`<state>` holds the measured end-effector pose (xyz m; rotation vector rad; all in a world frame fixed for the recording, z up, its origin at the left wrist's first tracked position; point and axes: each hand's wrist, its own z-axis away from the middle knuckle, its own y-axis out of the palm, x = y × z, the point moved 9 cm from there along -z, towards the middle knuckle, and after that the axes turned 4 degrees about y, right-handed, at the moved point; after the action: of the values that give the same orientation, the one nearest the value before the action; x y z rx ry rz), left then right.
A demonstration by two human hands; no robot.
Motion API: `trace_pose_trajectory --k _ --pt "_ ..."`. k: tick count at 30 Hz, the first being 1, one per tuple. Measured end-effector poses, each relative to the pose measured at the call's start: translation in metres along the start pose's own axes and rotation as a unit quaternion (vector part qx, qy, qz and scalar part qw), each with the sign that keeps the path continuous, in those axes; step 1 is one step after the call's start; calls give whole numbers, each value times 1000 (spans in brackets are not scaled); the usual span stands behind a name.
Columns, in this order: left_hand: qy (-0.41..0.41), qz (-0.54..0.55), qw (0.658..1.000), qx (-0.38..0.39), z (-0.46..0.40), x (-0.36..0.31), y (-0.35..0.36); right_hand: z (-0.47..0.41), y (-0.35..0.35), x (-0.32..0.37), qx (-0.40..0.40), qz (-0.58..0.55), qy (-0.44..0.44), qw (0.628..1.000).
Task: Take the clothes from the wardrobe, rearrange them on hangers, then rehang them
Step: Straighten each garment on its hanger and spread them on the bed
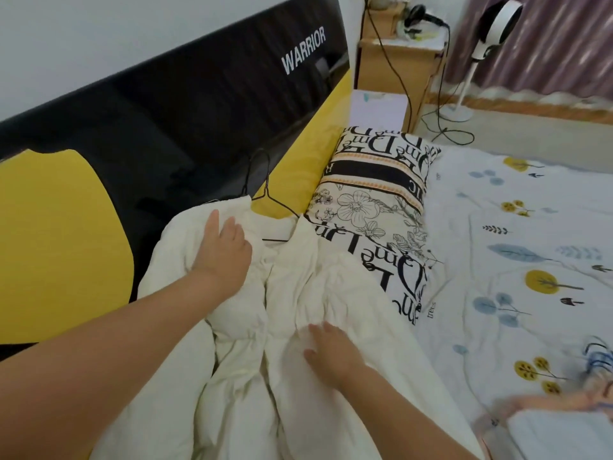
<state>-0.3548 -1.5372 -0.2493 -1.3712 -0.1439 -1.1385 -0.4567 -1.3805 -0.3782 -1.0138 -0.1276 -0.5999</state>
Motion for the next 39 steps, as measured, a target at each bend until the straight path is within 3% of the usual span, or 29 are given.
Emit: trace_pose_trajectory --k 4,7,12,22,29,39 --pt "87 203 975 -17 18 -41 -31 39 -35 -20 -11 -28 5 1000" --pt "186 343 918 72 42 -98 -49 70 -50 -46 1 -29 22 999" --pt "285 354 881 135 79 -188 -86 123 -65 -112 13 -3 64 998" --pt "357 398 840 94 137 -374 -173 239 -41 -347 -1 -21 245 969" --pt "317 421 848 63 128 -477 -215 290 -24 -502 -57 -16 366 929" --pt "238 392 888 29 79 -596 -239 282 -42 -651 -154 26 376 913"
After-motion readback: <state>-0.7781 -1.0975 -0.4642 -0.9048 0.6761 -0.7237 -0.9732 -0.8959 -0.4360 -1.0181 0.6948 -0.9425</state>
